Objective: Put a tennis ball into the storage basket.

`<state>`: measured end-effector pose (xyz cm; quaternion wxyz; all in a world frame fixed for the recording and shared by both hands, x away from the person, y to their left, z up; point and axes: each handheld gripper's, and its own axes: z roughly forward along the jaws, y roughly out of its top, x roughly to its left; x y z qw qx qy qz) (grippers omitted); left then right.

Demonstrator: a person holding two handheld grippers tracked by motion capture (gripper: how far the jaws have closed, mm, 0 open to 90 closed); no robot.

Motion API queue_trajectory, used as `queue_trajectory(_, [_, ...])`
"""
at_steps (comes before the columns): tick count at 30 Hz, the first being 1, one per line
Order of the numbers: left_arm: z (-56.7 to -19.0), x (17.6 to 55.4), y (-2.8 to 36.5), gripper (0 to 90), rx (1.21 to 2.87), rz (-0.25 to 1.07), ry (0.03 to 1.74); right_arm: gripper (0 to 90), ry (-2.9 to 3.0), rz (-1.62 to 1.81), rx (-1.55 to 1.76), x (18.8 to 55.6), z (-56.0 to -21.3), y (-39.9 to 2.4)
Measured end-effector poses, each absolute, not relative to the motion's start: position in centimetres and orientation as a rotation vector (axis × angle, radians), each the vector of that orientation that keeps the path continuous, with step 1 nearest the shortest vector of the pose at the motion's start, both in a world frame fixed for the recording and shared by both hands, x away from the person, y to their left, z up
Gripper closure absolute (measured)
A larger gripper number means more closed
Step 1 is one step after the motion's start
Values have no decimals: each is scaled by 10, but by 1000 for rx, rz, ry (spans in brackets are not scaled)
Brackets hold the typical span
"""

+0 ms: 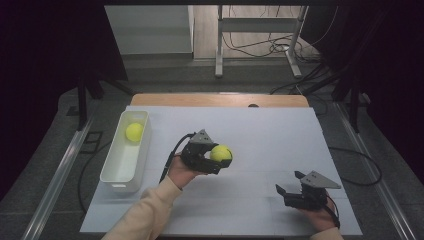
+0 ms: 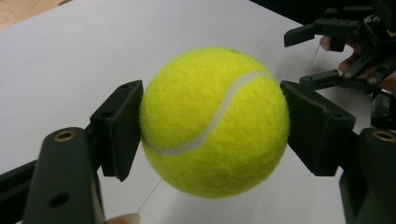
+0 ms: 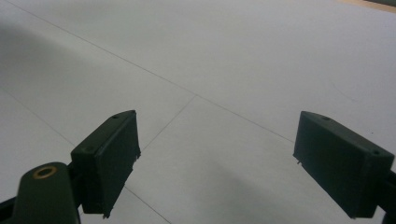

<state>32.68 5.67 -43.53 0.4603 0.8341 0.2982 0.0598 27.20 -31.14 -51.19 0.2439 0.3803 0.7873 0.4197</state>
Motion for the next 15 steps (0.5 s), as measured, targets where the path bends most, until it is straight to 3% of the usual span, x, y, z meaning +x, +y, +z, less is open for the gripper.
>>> queue_trajectory(15, [-425,326,69,266,2011,171,751,147,2151,1147,1038,272,-512,-312])
